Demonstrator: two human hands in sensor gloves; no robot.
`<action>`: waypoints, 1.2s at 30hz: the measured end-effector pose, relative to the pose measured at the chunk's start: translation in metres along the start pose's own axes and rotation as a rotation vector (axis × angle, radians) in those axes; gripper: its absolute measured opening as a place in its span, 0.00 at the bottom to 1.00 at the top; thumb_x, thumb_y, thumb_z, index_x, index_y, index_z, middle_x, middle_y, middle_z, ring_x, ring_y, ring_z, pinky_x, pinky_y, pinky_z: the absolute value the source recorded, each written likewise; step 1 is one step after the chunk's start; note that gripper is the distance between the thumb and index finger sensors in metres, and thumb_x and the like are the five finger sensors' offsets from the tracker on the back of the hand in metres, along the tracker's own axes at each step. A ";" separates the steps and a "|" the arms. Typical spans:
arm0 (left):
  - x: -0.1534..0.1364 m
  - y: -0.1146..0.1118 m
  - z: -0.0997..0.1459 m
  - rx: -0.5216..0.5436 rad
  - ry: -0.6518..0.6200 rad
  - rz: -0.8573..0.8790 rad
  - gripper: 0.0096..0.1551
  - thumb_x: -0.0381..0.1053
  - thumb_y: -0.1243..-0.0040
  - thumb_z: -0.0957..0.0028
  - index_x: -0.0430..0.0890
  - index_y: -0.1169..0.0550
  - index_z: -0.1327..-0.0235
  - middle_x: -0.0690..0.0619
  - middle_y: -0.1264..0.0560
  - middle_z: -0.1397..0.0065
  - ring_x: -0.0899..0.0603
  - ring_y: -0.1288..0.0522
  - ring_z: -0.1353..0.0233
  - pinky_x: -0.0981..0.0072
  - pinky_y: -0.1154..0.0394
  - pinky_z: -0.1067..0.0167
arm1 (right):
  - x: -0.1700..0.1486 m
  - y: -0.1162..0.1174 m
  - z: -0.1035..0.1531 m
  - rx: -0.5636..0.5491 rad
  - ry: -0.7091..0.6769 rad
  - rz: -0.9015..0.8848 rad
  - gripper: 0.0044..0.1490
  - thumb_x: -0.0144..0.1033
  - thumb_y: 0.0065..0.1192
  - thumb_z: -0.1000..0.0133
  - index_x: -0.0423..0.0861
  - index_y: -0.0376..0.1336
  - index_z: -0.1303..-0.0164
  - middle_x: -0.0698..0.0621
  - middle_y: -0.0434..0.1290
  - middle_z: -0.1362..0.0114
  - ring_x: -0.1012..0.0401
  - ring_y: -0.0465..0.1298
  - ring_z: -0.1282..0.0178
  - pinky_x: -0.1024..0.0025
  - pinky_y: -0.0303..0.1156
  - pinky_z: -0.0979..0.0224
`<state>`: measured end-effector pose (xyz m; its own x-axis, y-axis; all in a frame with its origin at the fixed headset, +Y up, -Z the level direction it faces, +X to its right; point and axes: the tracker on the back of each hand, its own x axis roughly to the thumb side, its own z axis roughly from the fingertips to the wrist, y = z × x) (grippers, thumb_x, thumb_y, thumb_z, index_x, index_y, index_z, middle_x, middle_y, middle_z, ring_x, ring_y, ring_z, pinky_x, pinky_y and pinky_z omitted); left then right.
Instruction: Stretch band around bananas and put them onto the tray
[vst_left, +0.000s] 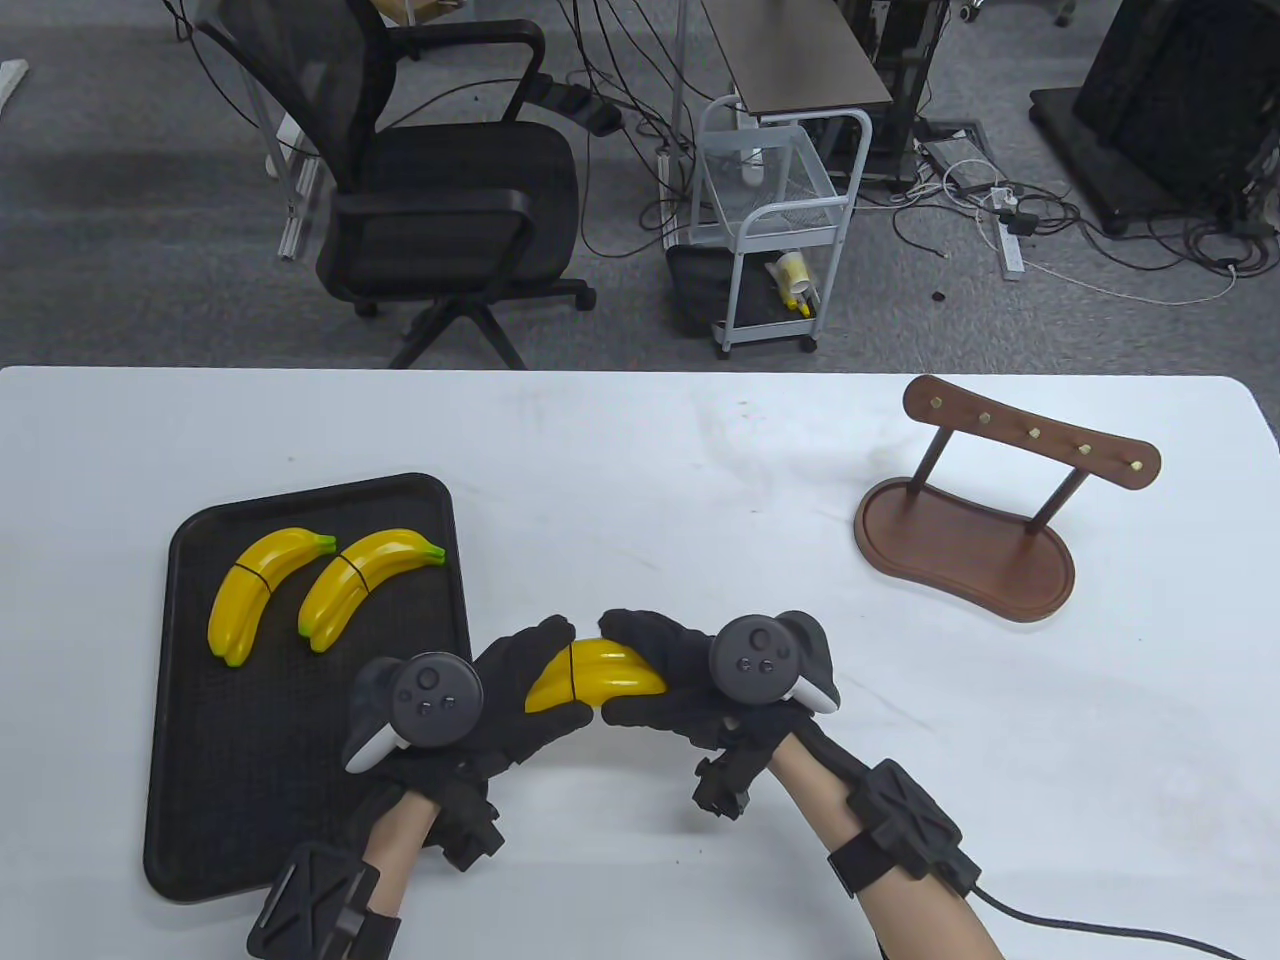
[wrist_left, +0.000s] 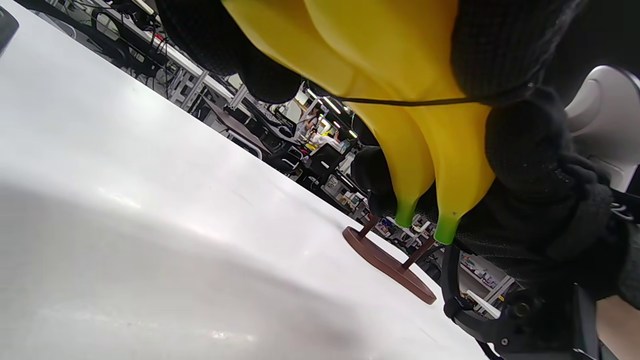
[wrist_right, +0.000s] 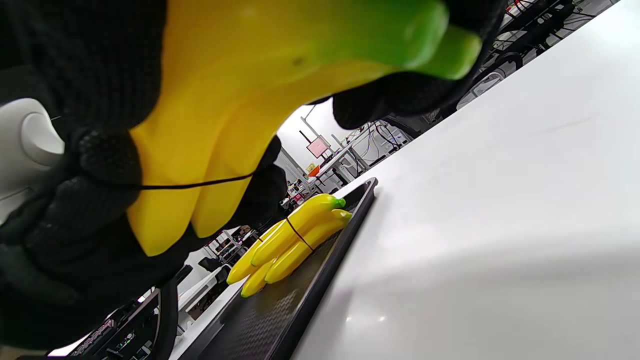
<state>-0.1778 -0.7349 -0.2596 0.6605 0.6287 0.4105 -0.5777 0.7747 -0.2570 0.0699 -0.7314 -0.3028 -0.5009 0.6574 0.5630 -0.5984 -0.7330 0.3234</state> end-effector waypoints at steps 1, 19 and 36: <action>0.000 0.000 0.000 -0.001 0.000 -0.007 0.50 0.68 0.40 0.42 0.46 0.42 0.14 0.45 0.36 0.13 0.34 0.31 0.19 0.38 0.36 0.22 | 0.000 0.002 0.000 0.006 0.002 0.001 0.56 0.62 0.66 0.50 0.45 0.52 0.17 0.45 0.64 0.18 0.44 0.75 0.31 0.47 0.74 0.33; 0.000 0.000 -0.002 0.000 0.021 -0.056 0.49 0.69 0.39 0.42 0.48 0.41 0.15 0.47 0.35 0.13 0.36 0.29 0.22 0.42 0.35 0.22 | 0.008 0.005 -0.002 0.061 -0.010 0.138 0.57 0.63 0.58 0.46 0.42 0.47 0.15 0.39 0.58 0.15 0.40 0.68 0.23 0.42 0.69 0.29; 0.008 -0.006 -0.002 0.035 0.049 -0.155 0.50 0.70 0.40 0.42 0.46 0.41 0.14 0.45 0.34 0.15 0.37 0.28 0.23 0.42 0.33 0.23 | 0.026 0.017 -0.002 0.024 -0.004 0.361 0.69 0.76 0.50 0.53 0.36 0.46 0.14 0.35 0.57 0.15 0.34 0.65 0.23 0.38 0.68 0.30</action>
<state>-0.1682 -0.7342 -0.2571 0.7652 0.5049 0.3994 -0.4826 0.8605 -0.1631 0.0456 -0.7266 -0.2842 -0.6746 0.3546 0.6475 -0.3686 -0.9217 0.1207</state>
